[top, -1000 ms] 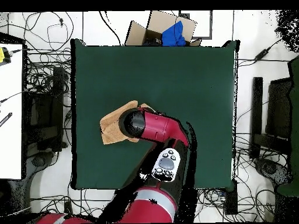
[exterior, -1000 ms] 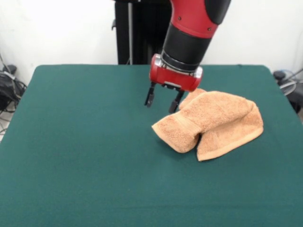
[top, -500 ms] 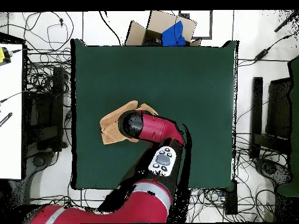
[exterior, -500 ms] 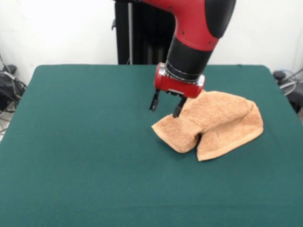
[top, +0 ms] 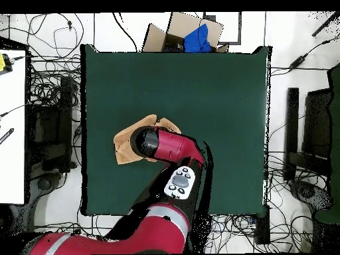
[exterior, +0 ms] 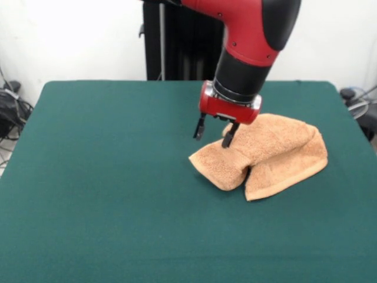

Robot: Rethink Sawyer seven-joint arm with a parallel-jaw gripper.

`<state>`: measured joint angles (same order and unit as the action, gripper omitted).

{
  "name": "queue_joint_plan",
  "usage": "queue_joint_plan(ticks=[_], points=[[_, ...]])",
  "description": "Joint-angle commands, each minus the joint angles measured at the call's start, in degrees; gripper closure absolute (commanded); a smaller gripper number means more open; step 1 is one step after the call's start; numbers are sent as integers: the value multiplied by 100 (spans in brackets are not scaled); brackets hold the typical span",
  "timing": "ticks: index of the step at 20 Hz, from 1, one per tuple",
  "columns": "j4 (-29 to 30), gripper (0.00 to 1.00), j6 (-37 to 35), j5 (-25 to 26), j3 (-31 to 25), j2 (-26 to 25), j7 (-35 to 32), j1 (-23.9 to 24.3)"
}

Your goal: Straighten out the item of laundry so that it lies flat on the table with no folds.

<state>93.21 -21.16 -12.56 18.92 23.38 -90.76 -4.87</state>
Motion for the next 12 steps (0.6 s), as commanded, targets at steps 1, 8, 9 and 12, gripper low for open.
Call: queue_joint_plan(ticks=[1,8,9,12], points=[[329,0,-113,-416,-247,89,-1748,-157],[137,0,-361,-631,-208,96,-1789,-290],[113,0,-424,-654,-195,121,-1768,-300],[30,0,-553,-716,-150,141,-1731,-332]])
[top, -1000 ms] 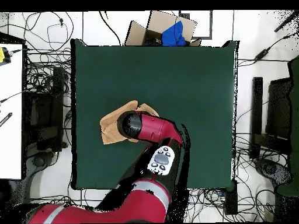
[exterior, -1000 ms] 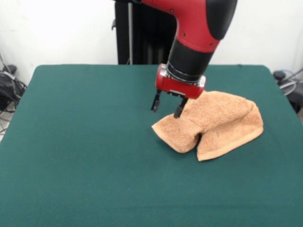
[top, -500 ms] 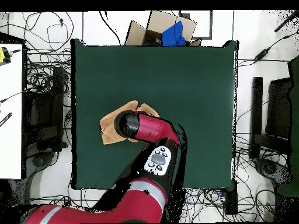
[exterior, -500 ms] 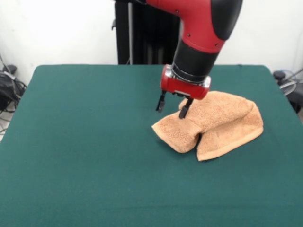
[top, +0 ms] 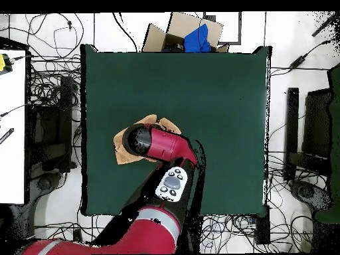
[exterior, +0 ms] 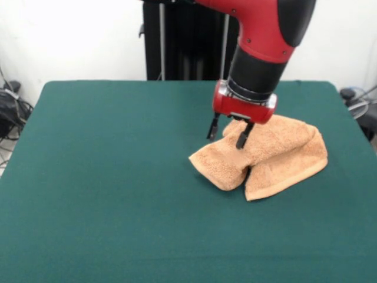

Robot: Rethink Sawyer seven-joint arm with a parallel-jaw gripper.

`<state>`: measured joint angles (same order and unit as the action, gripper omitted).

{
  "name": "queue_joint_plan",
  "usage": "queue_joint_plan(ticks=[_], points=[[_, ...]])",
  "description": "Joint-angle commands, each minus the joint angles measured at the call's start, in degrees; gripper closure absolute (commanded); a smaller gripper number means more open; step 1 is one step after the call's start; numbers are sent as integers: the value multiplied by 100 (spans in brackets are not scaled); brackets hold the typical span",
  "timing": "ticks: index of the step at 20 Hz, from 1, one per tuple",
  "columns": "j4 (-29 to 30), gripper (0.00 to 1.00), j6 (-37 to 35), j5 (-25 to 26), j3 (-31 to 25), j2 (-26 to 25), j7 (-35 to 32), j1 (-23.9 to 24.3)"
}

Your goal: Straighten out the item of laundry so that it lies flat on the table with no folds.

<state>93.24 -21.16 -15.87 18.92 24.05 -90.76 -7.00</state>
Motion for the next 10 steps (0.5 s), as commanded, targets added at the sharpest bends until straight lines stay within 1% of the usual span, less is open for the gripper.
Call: queue_joint_plan(ticks=[1,10], points=[[-26,0,-591,-413,-135,56,-1738,-133],[-310,0,-577,-610,-51,-211,-1777,-235]])
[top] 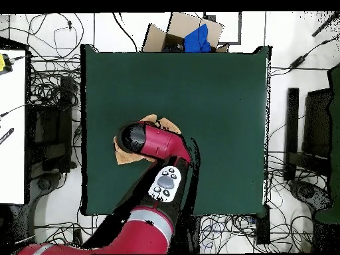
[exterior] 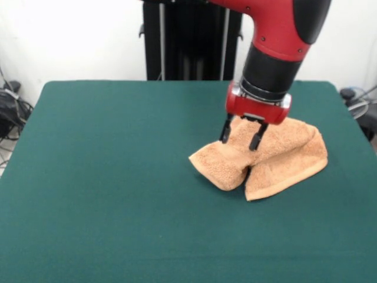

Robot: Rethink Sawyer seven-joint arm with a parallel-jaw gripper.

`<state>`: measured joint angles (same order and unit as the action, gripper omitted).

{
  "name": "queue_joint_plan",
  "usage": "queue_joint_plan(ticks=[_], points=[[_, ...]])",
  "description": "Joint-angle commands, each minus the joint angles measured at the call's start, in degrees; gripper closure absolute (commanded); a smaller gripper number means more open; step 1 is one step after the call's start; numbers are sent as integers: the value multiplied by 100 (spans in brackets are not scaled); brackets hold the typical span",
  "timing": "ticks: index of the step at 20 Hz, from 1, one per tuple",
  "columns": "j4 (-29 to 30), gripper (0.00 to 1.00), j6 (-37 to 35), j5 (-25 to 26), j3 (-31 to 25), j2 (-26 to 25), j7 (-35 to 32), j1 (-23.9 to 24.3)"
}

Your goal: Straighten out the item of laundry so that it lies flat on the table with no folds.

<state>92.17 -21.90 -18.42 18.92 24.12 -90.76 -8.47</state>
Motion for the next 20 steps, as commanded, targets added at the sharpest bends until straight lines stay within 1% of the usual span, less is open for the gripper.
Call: queue_joint_plan(ticks=[1,5,8,11,14,20], points=[[-196,0,-435,-355,-56,-254,-1755,-75],[-69,0,-50,-300,-100,-348,-1576,74],[-85,0,75,-279,-98,-411,-1518,124],[-183,0,263,-286,-121,-583,-1516,172],[-195,0,380,-293,-94,-683,-1561,154],[-106,0,578,-274,-73,-725,-1562,152]])
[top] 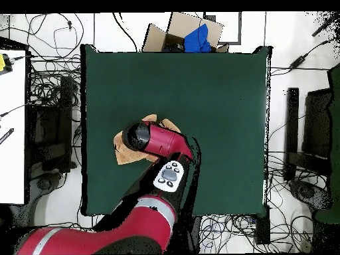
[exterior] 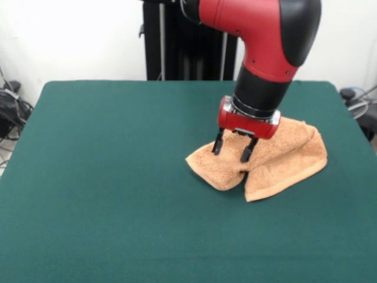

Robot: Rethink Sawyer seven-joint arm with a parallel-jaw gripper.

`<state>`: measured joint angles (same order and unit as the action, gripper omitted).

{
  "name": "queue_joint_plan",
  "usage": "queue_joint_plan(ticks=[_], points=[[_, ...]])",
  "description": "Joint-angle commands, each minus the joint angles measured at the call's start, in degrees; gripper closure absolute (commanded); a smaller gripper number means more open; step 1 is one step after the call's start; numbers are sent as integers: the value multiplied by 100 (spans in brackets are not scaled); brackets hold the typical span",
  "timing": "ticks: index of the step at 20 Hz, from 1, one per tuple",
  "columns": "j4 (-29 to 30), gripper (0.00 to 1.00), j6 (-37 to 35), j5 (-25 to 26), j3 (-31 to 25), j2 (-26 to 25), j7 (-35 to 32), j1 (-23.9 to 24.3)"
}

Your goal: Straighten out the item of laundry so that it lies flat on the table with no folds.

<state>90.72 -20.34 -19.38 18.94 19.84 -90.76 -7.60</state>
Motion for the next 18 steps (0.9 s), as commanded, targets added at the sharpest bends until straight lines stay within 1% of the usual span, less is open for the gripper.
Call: queue_joint_plan(ticks=[1,4,6,11,18], points=[[23,0,453,-188,-85,-320,-1559,71],[-44,0,487,-250,-84,-391,-1606,34],[-102,0,343,-307,-23,-373,-1658,-51],[-152,0,-56,-387,33,-204,-1690,-141],[-220,0,-567,-461,34,56,-1653,-96]])
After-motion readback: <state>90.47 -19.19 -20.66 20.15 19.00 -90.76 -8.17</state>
